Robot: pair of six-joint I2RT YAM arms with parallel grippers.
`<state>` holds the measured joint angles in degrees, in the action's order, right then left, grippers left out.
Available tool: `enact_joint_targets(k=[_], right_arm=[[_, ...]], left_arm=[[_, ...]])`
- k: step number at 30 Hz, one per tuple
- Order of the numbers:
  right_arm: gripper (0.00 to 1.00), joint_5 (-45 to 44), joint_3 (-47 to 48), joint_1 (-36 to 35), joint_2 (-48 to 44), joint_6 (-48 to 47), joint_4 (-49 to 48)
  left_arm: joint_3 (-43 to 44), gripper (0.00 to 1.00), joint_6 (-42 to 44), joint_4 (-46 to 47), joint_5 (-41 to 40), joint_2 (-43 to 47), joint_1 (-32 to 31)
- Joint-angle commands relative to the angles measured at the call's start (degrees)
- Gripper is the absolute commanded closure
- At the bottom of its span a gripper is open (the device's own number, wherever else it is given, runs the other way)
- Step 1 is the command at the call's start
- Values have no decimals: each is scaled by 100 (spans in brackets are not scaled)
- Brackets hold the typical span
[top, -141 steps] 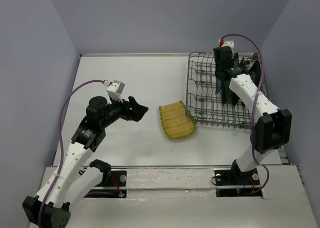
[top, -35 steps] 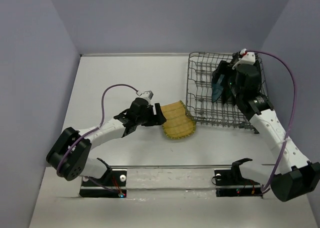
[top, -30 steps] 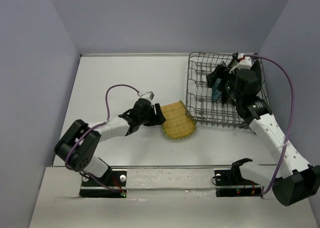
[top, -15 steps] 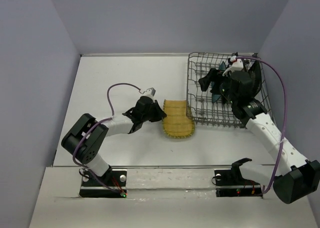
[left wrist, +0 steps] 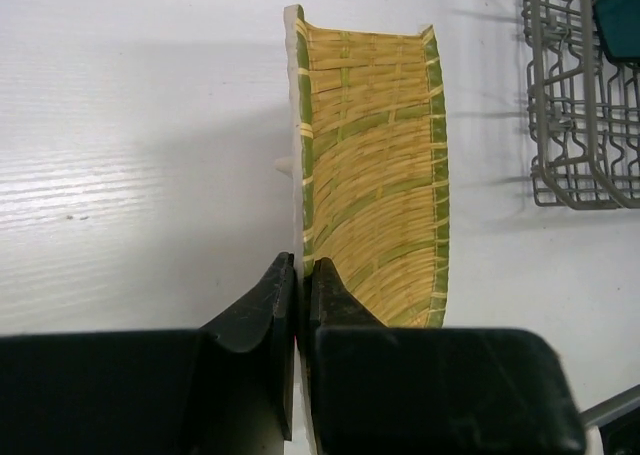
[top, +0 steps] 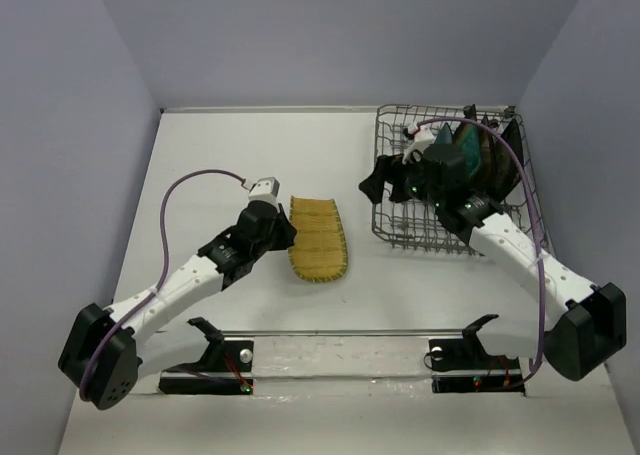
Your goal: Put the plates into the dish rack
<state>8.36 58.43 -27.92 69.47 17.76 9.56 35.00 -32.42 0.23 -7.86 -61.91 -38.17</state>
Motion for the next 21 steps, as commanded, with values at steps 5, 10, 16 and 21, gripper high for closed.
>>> enact_joint_targets(k=[5, 10, 16, 21], right_arm=[[8, 2037, 300, -161, 575, -475, -596], [7, 2345, 300, -161, 796, -598, -570], [7, 3224, 300, -161, 778, -993, -570], [8, 3198, 142, -161, 849, -959, -631]], left_arm=[[858, 94, 324, -498, 363, 837, -6], [956, 94, 465, -226, 1101, 1242, -6], [1149, 94, 781, -225, 1822, 1418, -6], [1307, 94, 860, -216, 2086, 1664, -6]])
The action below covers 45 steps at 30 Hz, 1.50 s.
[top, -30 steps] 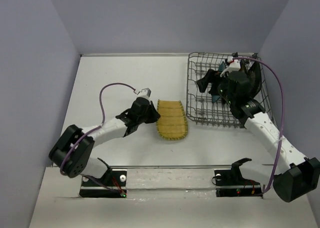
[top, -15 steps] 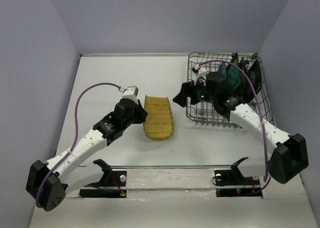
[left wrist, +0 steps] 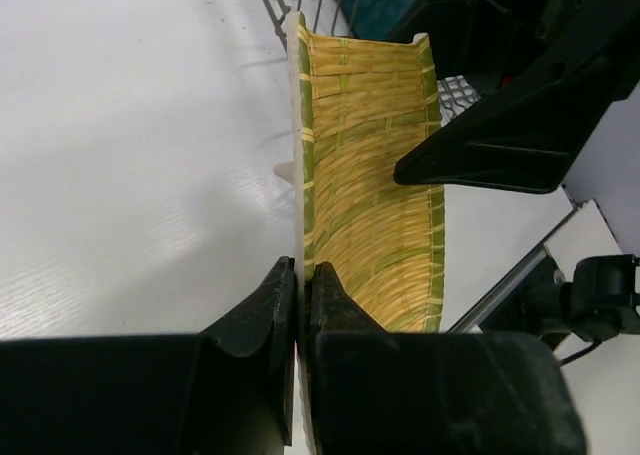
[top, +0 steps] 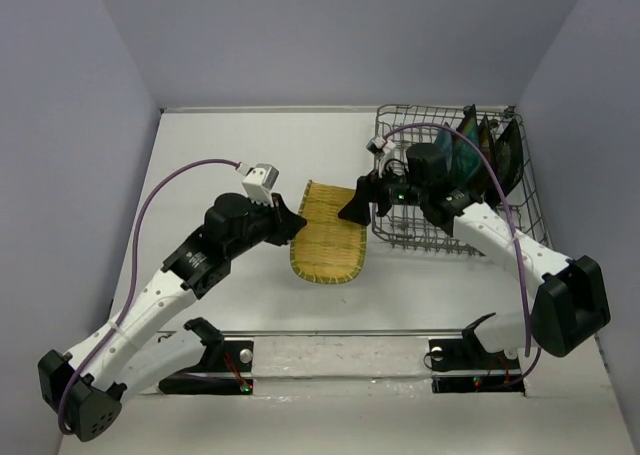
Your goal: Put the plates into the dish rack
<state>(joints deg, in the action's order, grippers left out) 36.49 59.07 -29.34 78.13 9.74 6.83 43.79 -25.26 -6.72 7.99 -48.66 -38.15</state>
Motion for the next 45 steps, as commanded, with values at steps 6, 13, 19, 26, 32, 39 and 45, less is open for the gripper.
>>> enact_joint_targets(k=[6, 13, 19, 26, 32, 39, 45], right_arm=[[84, 1657, -325, -19, -69, 510, -1473], [93, 1154, -186, -19, -429, 1037, -1694], [93, -1180, 525, 131, -1018, 1356, -1159], [93, -4342, 1309, 131, -1151, 1048, -77], [93, -2375, 1591, 131, -255, 652, 530], [93, -1971, 1116, 131, -315, 784, 47], [93, -1383, 677, 131, -614, 828, -138]], left_arm=[[516, 91, 179, 514, 476, 498, -8], [674, 21, 389, 41, -155, 647, -8], [1009, 1, 802, -698, -1360, 1068, -17], [430, 1, 1031, -726, -2267, 1535, -8], [332, 1, 1041, -681, -2021, 1098, -8], [420, 1, 452, -796, -1239, -98, 45], [-456, 1, -680, 1, -1466, -169, 62]])
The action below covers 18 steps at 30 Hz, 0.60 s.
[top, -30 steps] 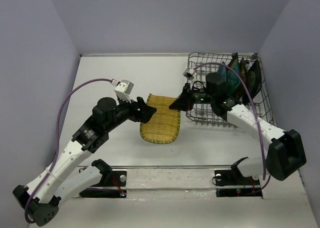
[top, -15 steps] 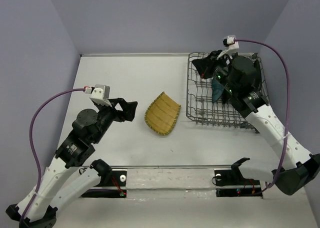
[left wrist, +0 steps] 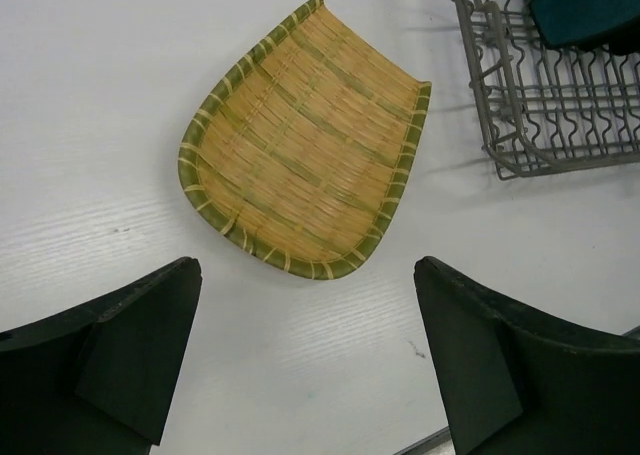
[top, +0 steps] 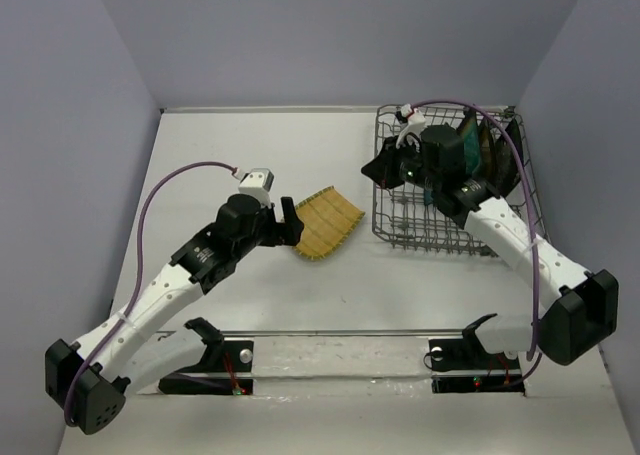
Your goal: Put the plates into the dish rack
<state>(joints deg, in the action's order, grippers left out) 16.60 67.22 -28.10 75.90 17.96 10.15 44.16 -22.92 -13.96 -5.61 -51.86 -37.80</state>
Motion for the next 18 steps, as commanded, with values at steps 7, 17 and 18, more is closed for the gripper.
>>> enact_joint_targets(k=[7, 17, 18], right_arm=[[66, 844, -561, -117, -698, -81, -497], [59, 1029, -833, -223, -752, -55, -576], [59, 1047, -851, -275, -682, -47, -628]], left_arm=[[-1243, 5, -1303, 2238, 15, -1315, 509], [-1542, 49, -1522, 4461, 1228, -3252, 1266], [-1551, 61, -1549, 4620, 1316, -3443, 1293]])
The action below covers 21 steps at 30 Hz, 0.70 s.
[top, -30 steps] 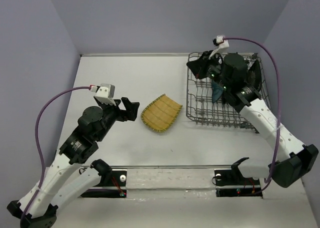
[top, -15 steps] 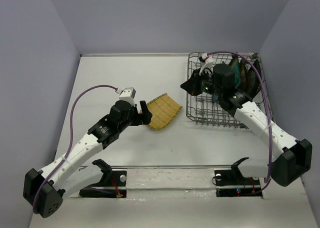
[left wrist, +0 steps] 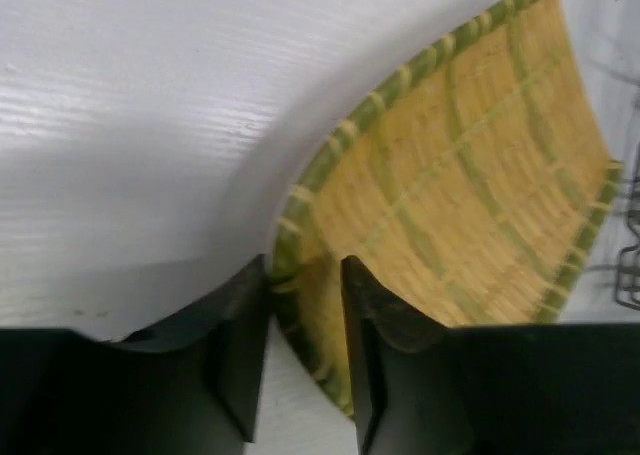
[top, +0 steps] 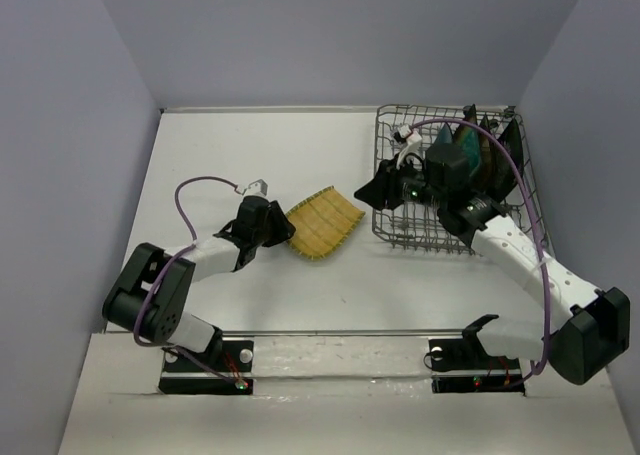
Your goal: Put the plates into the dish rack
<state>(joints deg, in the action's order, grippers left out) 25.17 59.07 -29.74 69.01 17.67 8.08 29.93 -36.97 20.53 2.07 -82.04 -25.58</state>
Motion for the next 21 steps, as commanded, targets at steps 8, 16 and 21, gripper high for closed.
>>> enact_joint_targets(k=[8, 16, 21], right_arm=[[28, -204, -53, -226, 253, 149, -456], [12, -346, -53, -226, 631, 281, -746], [10, -337, -255, -226, 719, 588, -1097]], left_arm=[[-540, 94, -293, 1305, 418, 807, 167], [-445, 94, -249, -274, -82, 3359, 335], [-128, 94, -231, -849, -348, 4669, 370]])
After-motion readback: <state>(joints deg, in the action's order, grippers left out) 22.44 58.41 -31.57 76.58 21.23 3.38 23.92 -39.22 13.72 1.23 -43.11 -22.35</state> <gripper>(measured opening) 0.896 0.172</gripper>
